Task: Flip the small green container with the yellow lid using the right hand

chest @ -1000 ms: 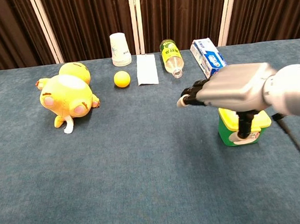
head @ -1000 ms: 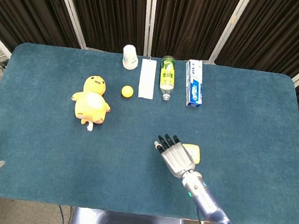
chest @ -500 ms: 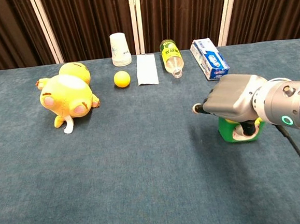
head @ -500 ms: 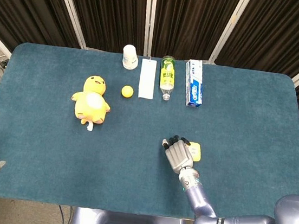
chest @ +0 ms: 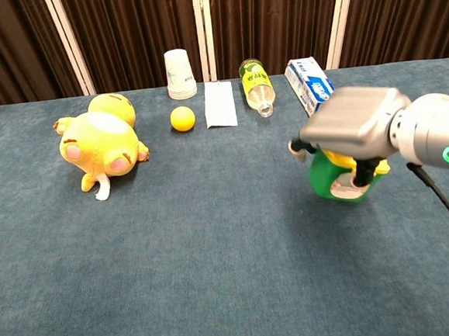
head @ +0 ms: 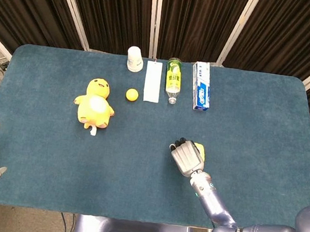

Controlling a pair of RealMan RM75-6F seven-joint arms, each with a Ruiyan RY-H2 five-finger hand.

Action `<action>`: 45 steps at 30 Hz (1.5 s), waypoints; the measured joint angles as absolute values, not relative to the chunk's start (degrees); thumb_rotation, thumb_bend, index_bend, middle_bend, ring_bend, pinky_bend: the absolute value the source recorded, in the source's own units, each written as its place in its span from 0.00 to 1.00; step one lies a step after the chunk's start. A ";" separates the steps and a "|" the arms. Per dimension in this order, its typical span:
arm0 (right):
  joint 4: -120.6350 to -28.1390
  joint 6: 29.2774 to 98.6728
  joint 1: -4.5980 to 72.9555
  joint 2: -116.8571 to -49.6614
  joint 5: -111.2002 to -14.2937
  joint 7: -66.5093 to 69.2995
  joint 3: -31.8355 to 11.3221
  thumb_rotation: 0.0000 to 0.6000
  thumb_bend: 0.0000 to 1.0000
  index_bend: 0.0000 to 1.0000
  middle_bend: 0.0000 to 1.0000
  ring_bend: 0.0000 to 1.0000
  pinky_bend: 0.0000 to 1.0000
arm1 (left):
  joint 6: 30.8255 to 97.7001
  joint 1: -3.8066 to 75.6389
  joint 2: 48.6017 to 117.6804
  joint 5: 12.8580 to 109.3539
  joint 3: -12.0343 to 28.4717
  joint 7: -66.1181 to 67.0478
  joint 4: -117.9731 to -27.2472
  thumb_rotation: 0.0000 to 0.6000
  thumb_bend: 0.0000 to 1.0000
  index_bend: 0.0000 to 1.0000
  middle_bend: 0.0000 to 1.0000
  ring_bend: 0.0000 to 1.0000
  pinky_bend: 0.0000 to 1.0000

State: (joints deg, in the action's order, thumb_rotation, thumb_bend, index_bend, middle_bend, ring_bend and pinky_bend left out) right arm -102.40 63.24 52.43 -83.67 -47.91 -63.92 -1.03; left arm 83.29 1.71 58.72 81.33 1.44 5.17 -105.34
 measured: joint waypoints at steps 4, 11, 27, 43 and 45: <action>-102.07 62.29 50.59 -82.07 -53.25 -52.34 -1.90 1.00 0.54 0.32 0.49 0.48 0.65 | 83.45 1.71 58.74 81.46 1.38 5.30 -105.46 1.00 0.00 0.00 0.00 0.00 0.00; -97.89 60.24 46.61 -80.64 -65.06 -24.24 -2.25 1.00 0.54 0.35 0.49 0.48 0.65 | 83.62 1.84 58.88 82.04 1.23 5.83 -105.72 1.00 0.00 0.00 0.00 0.00 0.00; -79.34 61.47 38.77 -83.25 -87.99 10.37 2.25 1.00 0.31 0.07 0.16 0.15 0.30 | 83.64 1.97 59.33 82.30 0.85 6.84 -105.92 1.00 0.00 0.00 0.00 0.00 0.00; -88.83 61.78 37.44 -71.76 -92.10 6.30 4.30 1.00 0.15 0.00 0.00 0.00 0.00 | 83.57 2.07 59.39 82.58 0.52 7.29 -106.19 1.00 0.00 0.00 0.00 0.00 0.00; -89.71 61.70 37.48 -70.99 -92.86 2.96 4.39 1.00 0.13 0.00 0.00 0.00 0.00 | 83.51 2.11 59.41 82.57 0.51 7.32 -106.22 1.00 0.00 0.00 0.00 0.00 0.00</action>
State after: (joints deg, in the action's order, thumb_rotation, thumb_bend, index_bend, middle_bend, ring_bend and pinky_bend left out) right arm -89.71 61.70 37.48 -70.99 -92.86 2.96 4.39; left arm 83.51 2.11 59.41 82.57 0.51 7.32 -106.22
